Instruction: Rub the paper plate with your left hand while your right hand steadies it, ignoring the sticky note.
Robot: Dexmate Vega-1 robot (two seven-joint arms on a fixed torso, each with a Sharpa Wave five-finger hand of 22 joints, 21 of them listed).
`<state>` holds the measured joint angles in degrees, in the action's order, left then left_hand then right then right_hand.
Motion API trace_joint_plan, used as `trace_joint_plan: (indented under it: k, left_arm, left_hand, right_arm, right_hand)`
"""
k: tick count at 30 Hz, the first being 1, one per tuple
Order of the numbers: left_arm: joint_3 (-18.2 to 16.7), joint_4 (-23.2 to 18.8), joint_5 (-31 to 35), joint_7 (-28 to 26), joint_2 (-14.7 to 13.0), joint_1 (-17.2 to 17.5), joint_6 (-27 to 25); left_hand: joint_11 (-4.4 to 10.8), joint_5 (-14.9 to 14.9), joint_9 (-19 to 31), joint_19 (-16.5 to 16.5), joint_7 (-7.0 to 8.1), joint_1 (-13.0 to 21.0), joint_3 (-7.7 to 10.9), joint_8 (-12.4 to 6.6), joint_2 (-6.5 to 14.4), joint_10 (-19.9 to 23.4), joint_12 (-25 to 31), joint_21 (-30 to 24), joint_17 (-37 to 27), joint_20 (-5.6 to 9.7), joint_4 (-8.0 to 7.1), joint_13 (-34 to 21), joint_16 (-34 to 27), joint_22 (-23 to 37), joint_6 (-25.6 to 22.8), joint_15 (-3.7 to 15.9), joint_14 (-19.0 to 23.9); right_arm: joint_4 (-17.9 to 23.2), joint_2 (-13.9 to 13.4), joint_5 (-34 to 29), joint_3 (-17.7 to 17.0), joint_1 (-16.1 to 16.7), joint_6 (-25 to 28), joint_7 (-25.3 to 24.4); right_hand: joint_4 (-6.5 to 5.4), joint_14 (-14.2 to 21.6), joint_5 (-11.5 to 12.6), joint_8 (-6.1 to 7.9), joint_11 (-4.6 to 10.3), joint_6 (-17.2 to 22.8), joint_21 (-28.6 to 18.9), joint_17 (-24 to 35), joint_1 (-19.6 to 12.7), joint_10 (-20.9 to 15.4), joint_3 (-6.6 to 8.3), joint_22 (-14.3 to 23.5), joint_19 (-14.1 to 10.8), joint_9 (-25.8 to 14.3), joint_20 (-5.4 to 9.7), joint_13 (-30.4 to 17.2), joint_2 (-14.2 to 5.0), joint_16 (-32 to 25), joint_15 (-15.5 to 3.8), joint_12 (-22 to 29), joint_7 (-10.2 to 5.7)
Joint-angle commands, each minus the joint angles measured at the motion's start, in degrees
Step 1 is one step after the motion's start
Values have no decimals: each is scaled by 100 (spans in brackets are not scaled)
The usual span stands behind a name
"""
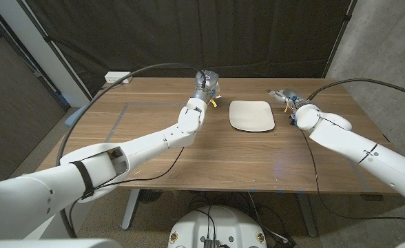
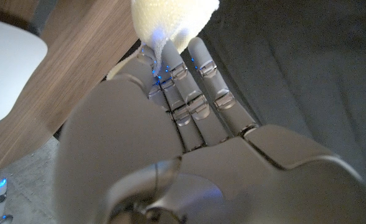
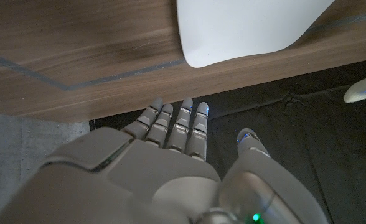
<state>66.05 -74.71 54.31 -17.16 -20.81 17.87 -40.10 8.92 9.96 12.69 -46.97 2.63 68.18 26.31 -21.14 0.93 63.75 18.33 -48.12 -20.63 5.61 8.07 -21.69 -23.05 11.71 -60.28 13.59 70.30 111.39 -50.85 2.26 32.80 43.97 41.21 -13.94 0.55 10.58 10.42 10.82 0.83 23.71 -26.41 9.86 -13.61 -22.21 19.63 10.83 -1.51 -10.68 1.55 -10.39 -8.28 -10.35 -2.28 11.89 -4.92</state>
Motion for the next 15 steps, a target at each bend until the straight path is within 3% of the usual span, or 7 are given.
trace_joint_plan:
  k: [1, 7, 15]
  left_arm:
    - [-153, 98, -250, 722, -87, 31, -244]
    - [-235, 299, -600, 743, -80, 47, -49]
    - [-362, 252, -1062, 905, -122, 123, 45]
  left_hand:
    - [31, 29, 24, -13, -151, 120, -8, 20, 39, 55, -39, -59, -15, 293, 2, -12, 43, 3, -148, -2, -50]
    - [25, 32, 20, -55, -142, 126, -16, 35, 48, 83, -61, -106, -13, 294, -7, 9, 56, -8, -141, -4, -19]
    - [30, 31, 16, -90, -144, 124, -30, 51, 48, 119, -95, -155, -8, 315, -19, 45, 71, -24, -141, -7, 28]
  right_arm:
    - [-95, 199, 293, -545, 520, -702, -539]
    - [-120, 309, 478, -752, 720, -909, -713]
    - [-292, 484, 828, -1067, 1030, -1572, -889]
  right_hand:
    - [3, 31, 56, -8, -8, -25, 26, 11, -58, 17, 57, 29, 1, -10, 48, -19, -33, 2, -90, -4, 5]
    - [3, 33, 53, -9, -11, -33, 22, 11, -62, 32, 65, 29, -18, -10, 57, -19, -29, 1, -86, -8, 4]
    - [2, 34, 49, -11, -33, -53, 19, 11, -69, 35, 80, 30, -37, -10, 62, -19, -29, 1, -68, -6, 16]
